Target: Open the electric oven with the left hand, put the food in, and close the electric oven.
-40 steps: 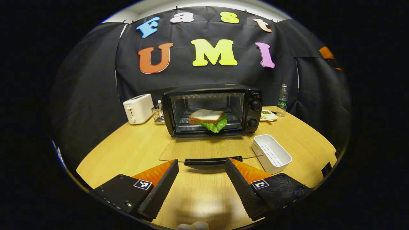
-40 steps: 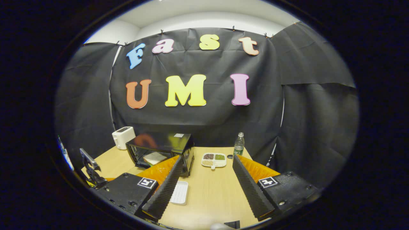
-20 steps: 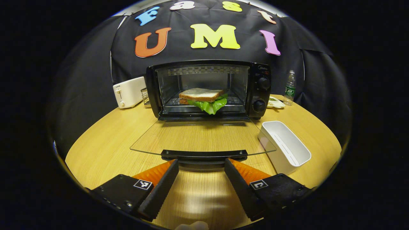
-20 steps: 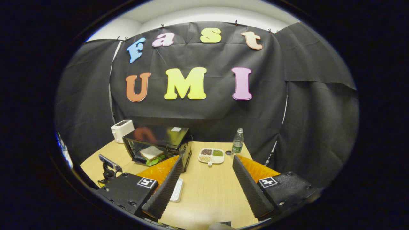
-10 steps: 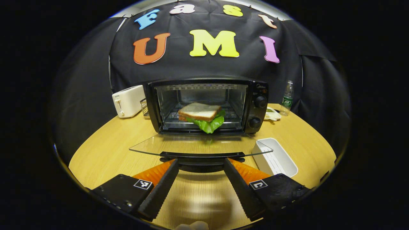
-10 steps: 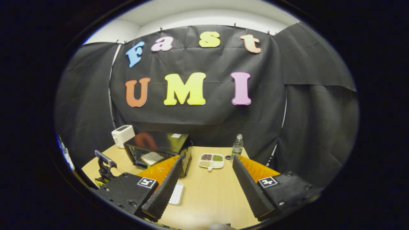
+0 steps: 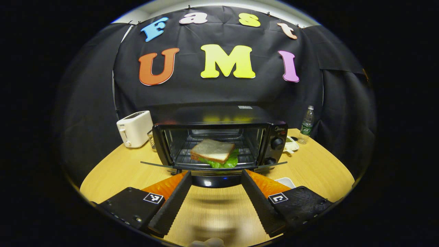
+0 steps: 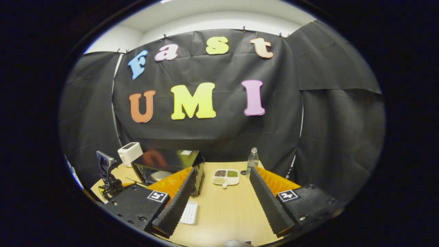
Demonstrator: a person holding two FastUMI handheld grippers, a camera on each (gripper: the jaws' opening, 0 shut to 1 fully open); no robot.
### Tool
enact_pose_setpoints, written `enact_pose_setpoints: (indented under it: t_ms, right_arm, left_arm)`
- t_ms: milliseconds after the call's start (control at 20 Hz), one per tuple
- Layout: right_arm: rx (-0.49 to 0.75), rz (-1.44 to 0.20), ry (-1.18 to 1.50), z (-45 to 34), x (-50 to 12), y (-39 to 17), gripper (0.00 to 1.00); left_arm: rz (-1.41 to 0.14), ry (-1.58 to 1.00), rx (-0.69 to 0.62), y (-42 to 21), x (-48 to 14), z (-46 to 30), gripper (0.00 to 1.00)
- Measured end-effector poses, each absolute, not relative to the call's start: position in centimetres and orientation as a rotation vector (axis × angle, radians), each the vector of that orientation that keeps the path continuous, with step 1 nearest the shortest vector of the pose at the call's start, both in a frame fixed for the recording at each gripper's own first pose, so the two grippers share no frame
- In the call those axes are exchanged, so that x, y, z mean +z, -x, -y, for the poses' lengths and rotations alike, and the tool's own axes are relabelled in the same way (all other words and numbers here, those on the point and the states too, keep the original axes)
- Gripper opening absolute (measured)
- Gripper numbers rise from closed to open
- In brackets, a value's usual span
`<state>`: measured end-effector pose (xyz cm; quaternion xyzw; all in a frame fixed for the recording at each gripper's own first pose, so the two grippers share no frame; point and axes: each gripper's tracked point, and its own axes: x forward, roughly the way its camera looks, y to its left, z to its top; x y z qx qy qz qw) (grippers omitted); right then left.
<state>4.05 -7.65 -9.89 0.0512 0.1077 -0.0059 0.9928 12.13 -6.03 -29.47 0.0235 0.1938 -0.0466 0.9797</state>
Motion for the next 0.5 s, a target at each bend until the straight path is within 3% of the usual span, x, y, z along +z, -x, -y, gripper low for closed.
enact_pose_setpoints:
  t_ms: [500]
  right_arm:
    - [-0.046,-0.221,-0.123,8.8,-9.8,-4.8,0.95]
  left_arm:
    - [-0.327,-0.071,-0.113,-19.2,-26.7,7.0,0.97]
